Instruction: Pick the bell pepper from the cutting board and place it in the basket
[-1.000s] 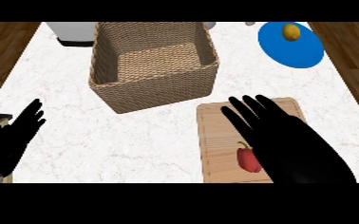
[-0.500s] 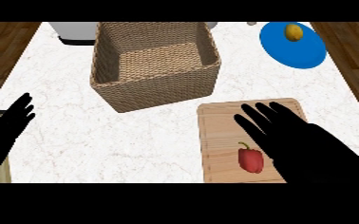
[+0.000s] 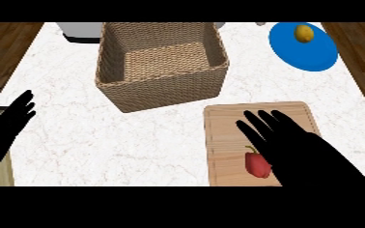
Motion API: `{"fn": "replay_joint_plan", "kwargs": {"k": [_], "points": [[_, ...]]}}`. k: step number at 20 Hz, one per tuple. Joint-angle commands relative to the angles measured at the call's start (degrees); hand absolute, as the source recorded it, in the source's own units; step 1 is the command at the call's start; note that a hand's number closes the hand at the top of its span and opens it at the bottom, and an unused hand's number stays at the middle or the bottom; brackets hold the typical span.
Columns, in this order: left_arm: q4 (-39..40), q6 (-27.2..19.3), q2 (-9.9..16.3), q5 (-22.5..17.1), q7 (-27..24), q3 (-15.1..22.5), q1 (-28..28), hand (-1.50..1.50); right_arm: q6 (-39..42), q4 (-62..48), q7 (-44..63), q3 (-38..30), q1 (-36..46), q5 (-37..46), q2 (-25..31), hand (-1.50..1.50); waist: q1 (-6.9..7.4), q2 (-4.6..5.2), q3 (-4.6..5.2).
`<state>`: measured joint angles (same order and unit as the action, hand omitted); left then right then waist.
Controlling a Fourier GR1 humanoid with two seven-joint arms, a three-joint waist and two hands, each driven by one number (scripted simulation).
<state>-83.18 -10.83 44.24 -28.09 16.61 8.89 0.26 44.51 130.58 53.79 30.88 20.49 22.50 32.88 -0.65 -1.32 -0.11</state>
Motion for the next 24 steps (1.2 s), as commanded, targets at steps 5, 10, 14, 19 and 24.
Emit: {"fn": "replay_joint_plan", "kwargs": {"k": [5,10,14,19,24], "points": [[2.3,-2.8,-13.0,1.1,-3.8,6.9,4.3,0.00,0.2,-2.4,3.0,4.1,-3.2,6.4,0.0,-1.50,-0.17,1.33,0.30],[1.8,-1.1,-11.7,0.9,-2.3,6.4,3.8,0.00,-2.3,-4.7,-0.7,4.8,-5.9,10.3,0.3,-1.50,0.14,1.35,0.16],[1.6,-2.0,-13.7,3.0,-4.4,7.7,4.6,0.00,-4.5,-8.5,-1.9,6.9,-6.1,14.0,-2.2,-1.50,0.85,1.47,0.20],[3.4,-2.2,-13.7,2.8,-1.5,6.3,1.6,0.00,-6.6,-9.2,-4.3,8.7,-7.2,17.7,-3.1,-1.50,0.25,1.51,0.16],[1.9,-1.6,-14.8,3.5,-1.2,6.8,2.6,0.00,-9.5,-10.9,-6.9,9.5,-9.4,21.2,-2.1,-1.50,0.45,1.38,0.11]]}}
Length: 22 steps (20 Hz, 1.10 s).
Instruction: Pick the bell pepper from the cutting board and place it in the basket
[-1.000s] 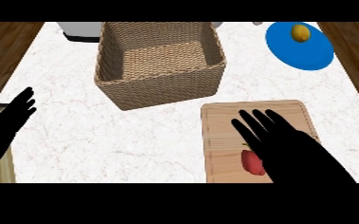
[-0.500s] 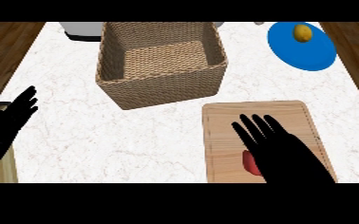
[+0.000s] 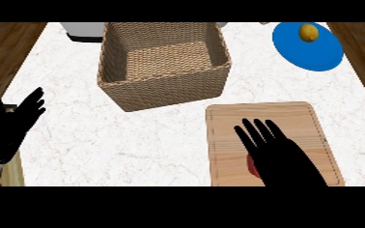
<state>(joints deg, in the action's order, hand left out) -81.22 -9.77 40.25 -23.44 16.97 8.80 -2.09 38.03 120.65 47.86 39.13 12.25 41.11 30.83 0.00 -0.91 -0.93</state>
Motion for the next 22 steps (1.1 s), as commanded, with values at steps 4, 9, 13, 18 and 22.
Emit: {"fn": "replay_joint_plan", "kwargs": {"k": [4,9,13,18,22], "points": [[1.6,-1.9,-11.9,1.3,-1.7,5.8,4.6,0.00,-7.8,-6.0,-5.6,1.0,-1.7,5.0,-0.2,-1.50,0.36,1.12,0.88],[1.9,-2.5,-13.7,1.8,-3.1,6.0,5.7,0.00,-10.8,-10.1,-7.9,2.5,-2.5,7.3,-0.3,-1.50,0.79,1.11,0.94],[1.4,-1.0,-12.9,1.1,-2.5,5.3,4.9,0.00,-10.1,-13.4,-6.0,5.1,-3.5,9.5,-1.5,-1.50,0.87,1.04,1.01],[2.8,-1.8,-13.0,2.4,-3.4,5.2,4.9,0.00,-10.9,-15.9,-7.1,4.3,-4.1,10.2,-0.5,-1.50,0.55,1.07,1.00],[1.9,-1.1,-12.3,2.1,-3.1,5.4,6.7,0.00,-13.3,-16.4,-9.4,3.2,-5.3,10.3,0.9,-1.50,0.71,0.92,0.97]]}}
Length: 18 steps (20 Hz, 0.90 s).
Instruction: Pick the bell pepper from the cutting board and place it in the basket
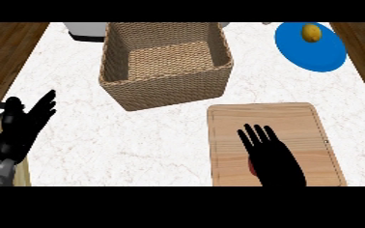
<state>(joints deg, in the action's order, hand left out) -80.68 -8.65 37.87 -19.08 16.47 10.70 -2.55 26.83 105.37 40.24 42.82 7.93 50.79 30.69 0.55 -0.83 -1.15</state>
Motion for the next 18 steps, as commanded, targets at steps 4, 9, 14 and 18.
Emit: {"fn": "replay_joint_plan", "kwargs": {"k": [4,9,14,18], "points": [[2.4,-2.7,-11.3,-1.4,-3.6,4.1,6.1,0.00,-3.6,-5.0,-3.8,-0.3,0.5,1.3,-0.3,-1.50,0.31,1.10,1.21],[0.4,-1.2,-9.6,-3.9,-2.1,2.3,7.1,0.00,-6.2,-7.0,-5.1,-0.7,-0.5,2.2,-0.4,-1.50,0.74,0.85,1.18],[0.4,-1.5,-9.1,-3.0,-1.0,2.9,6.2,0.00,-7.0,-7.8,-7.0,2.7,-0.1,5.6,-0.1,1.50,0.56,0.81,1.17],[1.5,-3.2,-11.3,-2.6,0.0,3.7,4.3,0.00,-9.1,-9.1,-8.8,5.3,1.4,9.9,0.6,1.50,0.07,0.91,1.21]]}}
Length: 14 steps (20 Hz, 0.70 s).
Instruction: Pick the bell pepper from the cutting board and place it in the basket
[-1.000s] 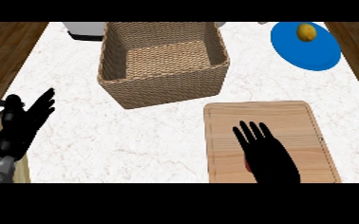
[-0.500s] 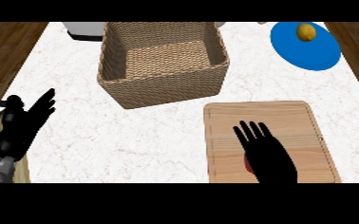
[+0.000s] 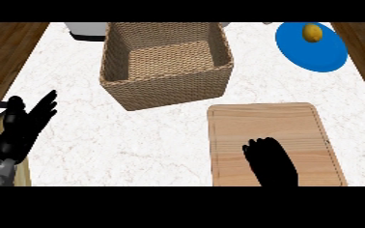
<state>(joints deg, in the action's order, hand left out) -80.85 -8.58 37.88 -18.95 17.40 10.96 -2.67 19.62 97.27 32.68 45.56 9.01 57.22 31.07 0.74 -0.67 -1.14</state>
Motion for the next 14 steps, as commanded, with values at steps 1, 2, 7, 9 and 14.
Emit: {"fn": "replay_joint_plan", "kwargs": {"k": [1,2,7,9,14], "points": [[0.7,-3.6,-11.4,-2.0,-2.3,3.8,6.0,0.00,-2.8,-1.6,-2.5,1.8,0.4,3.5,1.7,1.50,0.22,0.67,1.19],[0.4,-1.8,-9.8,-2.8,-2.8,3.0,6.4,0.00,-3.8,-4.5,-3.7,0.2,1.6,2.9,1.1,1.50,0.76,0.78,1.16],[0.9,-1.4,-9.6,-3.1,-1.9,3.4,4.8,0.00,2.1,-2.4,6.2,5.0,3.8,3.9,-14.1,1.50,1.27,0.74,1.37],[0.6,-0.8,-8.5,-3.0,-0.2,3.8,2.7,0.00,1.2,-6.6,11.3,7.4,4.1,4.3,-25.0,1.50,2.61,1.29,1.39],[0.7,0.2,-6.8,-3.7,0.6,4.7,0.0,0.00,-2.9,-9.1,19.1,9.7,9.0,2.9,-30.7,1.50,5.71,1.60,1.47]]}}
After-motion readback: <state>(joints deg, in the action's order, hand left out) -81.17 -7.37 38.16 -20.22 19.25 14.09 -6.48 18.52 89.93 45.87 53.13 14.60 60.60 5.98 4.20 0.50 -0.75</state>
